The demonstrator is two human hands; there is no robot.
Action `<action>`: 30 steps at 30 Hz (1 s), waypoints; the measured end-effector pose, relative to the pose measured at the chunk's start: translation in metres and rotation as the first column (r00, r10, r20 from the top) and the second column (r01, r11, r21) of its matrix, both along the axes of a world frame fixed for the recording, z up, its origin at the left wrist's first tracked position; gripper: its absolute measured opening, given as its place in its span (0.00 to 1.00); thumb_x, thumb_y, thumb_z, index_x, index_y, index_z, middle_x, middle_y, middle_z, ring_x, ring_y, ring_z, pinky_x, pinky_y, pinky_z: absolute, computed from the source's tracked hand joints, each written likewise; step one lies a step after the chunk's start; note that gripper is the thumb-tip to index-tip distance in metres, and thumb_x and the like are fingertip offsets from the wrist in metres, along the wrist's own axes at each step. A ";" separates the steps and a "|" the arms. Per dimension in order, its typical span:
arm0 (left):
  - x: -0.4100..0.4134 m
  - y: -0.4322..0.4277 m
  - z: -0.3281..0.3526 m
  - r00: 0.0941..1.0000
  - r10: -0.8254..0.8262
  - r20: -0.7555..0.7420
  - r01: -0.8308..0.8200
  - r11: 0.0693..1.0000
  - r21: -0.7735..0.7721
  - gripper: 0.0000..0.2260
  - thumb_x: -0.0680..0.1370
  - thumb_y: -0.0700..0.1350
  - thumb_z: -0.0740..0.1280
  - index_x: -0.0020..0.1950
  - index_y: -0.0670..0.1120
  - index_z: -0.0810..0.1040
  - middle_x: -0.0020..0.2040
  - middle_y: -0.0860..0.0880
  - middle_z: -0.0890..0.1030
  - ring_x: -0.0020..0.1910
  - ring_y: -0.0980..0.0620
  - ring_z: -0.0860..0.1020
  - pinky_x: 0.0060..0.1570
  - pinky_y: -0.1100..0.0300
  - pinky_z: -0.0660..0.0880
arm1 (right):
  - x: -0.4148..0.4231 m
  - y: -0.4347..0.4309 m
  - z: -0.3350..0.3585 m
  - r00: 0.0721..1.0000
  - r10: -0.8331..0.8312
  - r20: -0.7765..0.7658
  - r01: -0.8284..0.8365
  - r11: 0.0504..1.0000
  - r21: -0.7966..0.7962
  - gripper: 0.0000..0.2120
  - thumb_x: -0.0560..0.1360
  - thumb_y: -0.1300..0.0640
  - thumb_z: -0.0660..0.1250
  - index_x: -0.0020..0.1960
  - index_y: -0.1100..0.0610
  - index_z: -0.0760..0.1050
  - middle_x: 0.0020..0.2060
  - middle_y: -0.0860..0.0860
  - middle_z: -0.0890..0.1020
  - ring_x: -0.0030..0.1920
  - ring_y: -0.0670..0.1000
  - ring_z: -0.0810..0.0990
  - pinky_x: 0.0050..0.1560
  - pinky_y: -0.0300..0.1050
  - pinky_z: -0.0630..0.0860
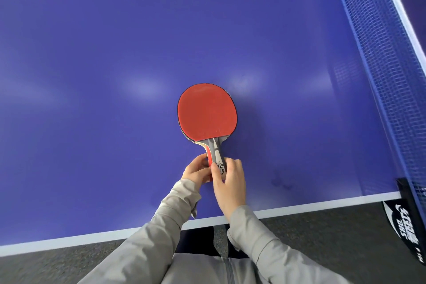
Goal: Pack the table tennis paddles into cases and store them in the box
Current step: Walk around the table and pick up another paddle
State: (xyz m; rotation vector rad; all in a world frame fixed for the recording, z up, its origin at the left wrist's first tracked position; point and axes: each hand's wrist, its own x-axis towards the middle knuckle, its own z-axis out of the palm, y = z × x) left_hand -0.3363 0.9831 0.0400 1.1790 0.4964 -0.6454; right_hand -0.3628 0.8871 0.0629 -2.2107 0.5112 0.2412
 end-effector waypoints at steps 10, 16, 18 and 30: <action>0.005 -0.002 0.005 0.991 0.086 -0.104 -0.089 0.995 -0.032 0.10 0.81 0.39 0.55 0.49 0.43 0.75 0.28 0.53 0.80 0.27 0.59 0.78 0.30 0.63 0.77 | -0.004 0.001 0.000 0.998 0.058 0.034 -0.055 0.997 -0.060 0.13 0.76 0.47 0.64 0.55 0.54 0.76 0.44 0.48 0.71 0.45 0.53 0.76 0.49 0.52 0.74; 0.007 -0.012 0.009 0.995 0.042 -0.085 -0.025 0.982 0.186 0.11 0.76 0.51 0.67 0.49 0.44 0.76 0.38 0.49 0.78 0.38 0.50 0.78 0.39 0.58 0.78 | -0.009 -0.010 0.000 0.996 0.074 0.041 -0.072 0.996 -0.044 0.15 0.79 0.49 0.61 0.62 0.54 0.74 0.50 0.48 0.74 0.53 0.51 0.75 0.56 0.52 0.72; 0.007 -0.016 0.009 0.999 -0.002 -0.055 0.018 0.955 0.297 0.11 0.72 0.53 0.72 0.45 0.49 0.74 0.40 0.49 0.77 0.40 0.51 0.77 0.45 0.55 0.76 | -0.013 -0.023 -0.001 0.995 0.081 0.066 -0.075 0.993 -0.088 0.16 0.79 0.51 0.61 0.65 0.55 0.72 0.55 0.49 0.75 0.59 0.52 0.74 0.58 0.51 0.70; 0.006 0.009 0.021 0.999 -0.039 0.014 0.029 0.907 0.421 0.09 0.74 0.44 0.71 0.50 0.45 0.73 0.36 0.51 0.73 0.36 0.53 0.73 0.31 0.66 0.75 | -0.034 -0.100 -0.031 0.831 0.371 -0.415 -0.552 0.641 -0.533 0.35 0.78 0.37 0.48 0.75 0.47 0.33 0.76 0.51 0.35 0.76 0.53 0.34 0.73 0.62 0.45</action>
